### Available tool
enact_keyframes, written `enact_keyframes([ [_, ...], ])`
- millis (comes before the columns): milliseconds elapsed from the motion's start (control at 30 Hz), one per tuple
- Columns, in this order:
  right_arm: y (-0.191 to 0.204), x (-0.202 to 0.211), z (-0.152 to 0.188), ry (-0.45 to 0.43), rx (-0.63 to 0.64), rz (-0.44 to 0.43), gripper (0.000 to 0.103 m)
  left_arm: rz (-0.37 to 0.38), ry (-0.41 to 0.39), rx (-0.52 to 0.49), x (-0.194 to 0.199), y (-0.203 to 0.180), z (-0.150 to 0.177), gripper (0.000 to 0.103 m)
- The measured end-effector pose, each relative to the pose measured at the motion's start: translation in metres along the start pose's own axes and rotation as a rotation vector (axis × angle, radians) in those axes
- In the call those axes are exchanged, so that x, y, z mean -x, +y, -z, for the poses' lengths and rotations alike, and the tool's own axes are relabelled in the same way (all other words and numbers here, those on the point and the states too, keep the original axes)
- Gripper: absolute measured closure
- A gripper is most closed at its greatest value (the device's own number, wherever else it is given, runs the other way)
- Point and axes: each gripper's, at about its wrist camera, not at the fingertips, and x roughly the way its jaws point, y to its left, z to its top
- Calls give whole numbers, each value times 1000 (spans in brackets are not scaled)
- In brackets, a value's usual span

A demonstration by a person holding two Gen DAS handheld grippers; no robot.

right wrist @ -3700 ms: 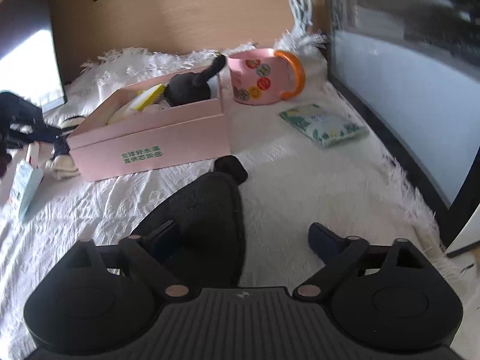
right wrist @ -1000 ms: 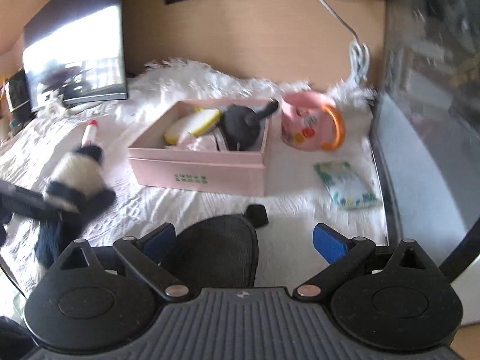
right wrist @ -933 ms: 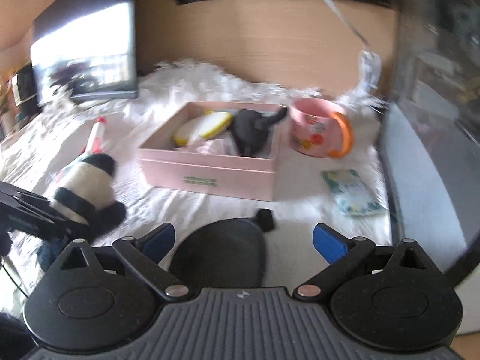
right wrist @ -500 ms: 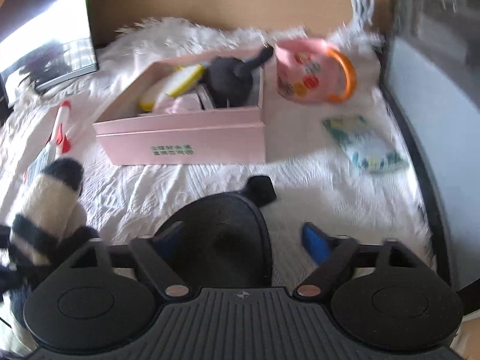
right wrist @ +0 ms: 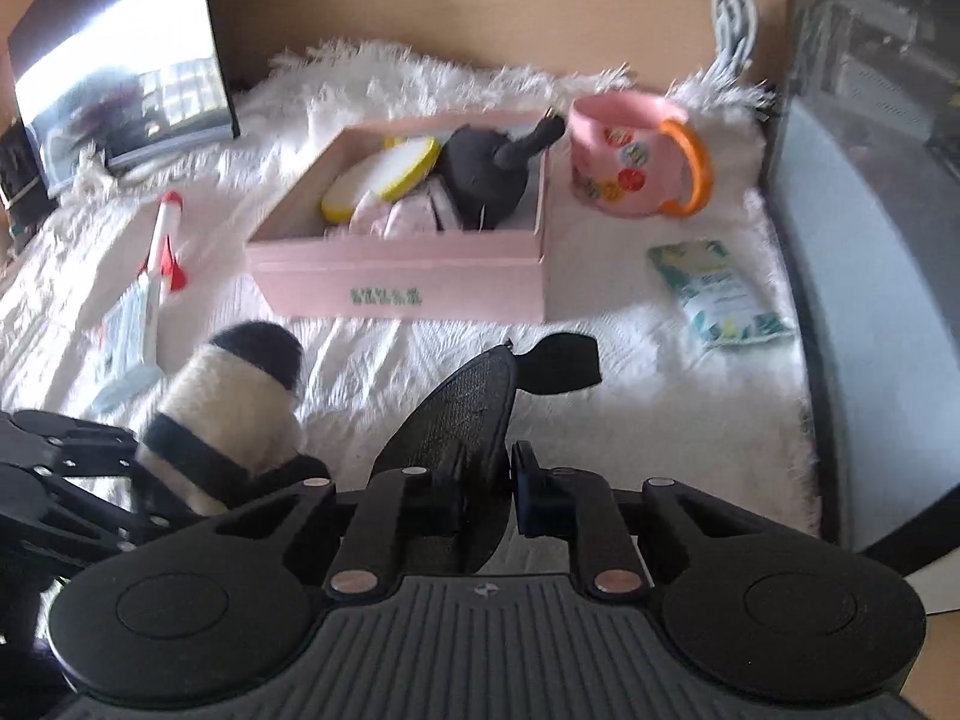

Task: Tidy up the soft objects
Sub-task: 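Lower the sock plush and black pouch into the pink box and open both grippers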

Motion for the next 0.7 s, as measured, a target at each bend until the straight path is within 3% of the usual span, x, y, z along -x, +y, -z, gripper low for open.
enact_keyframes([
  [167,-6,23,-14,-59,-26,18,88,59,-63,24,14,6,-34,38],
  [433,-12,57,-22,-174,-90,45,89,-5,-288,-78,38,7,-141,38],
  [567,-12,62,-18,-200,-108,85,89,14,-377,5,19,25,-191,35],
  [633,-12,64,-17,-212,-123,96,89,-27,-362,44,-7,38,-199,35],
  [700,-14,64,-17,-226,-141,106,89,-91,-284,67,-39,49,-198,36],
])
